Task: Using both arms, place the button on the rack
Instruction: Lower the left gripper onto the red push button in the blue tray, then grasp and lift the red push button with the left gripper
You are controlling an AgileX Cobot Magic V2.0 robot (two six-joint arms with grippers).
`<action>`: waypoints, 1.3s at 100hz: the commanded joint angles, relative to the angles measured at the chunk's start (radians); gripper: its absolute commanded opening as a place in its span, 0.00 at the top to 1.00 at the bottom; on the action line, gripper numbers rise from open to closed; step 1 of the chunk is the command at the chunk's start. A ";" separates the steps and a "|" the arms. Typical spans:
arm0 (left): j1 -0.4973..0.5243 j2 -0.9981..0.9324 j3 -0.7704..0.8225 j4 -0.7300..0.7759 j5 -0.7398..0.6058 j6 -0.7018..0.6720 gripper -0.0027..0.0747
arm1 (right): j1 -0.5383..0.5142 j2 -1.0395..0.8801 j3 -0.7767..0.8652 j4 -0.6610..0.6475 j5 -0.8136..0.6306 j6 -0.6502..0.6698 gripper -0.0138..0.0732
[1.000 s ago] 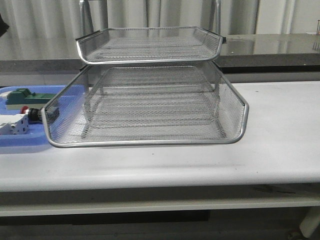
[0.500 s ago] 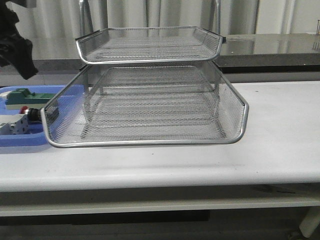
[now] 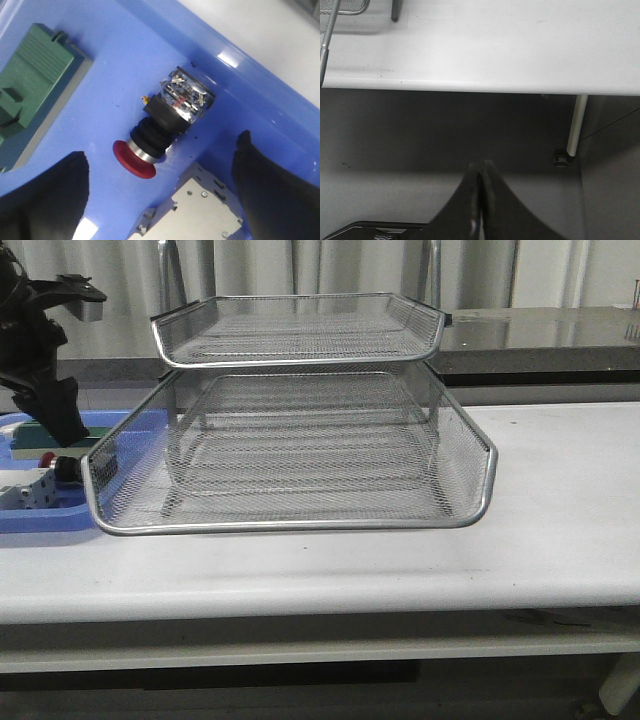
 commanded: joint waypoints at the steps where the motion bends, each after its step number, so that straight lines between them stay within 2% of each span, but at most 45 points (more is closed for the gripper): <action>1: -0.005 -0.044 -0.044 -0.019 -0.028 0.016 0.23 | -0.002 0.000 -0.035 -0.021 -0.047 -0.002 0.92; 61: -0.046 0.064 -0.079 -0.014 -0.106 0.064 0.23 | -0.002 0.000 -0.035 -0.021 -0.048 -0.002 0.92; 108: -0.048 0.108 -0.084 0.016 -0.102 0.065 0.24 | -0.002 0.000 -0.035 -0.021 -0.047 -0.002 0.92; 117: -0.049 0.108 -0.094 0.016 -0.099 0.065 0.31 | -0.002 0.000 -0.035 -0.021 -0.047 -0.002 0.92; 130: -0.055 0.108 -0.120 0.027 -0.067 0.065 0.57 | -0.002 0.000 -0.035 -0.021 -0.047 -0.002 0.92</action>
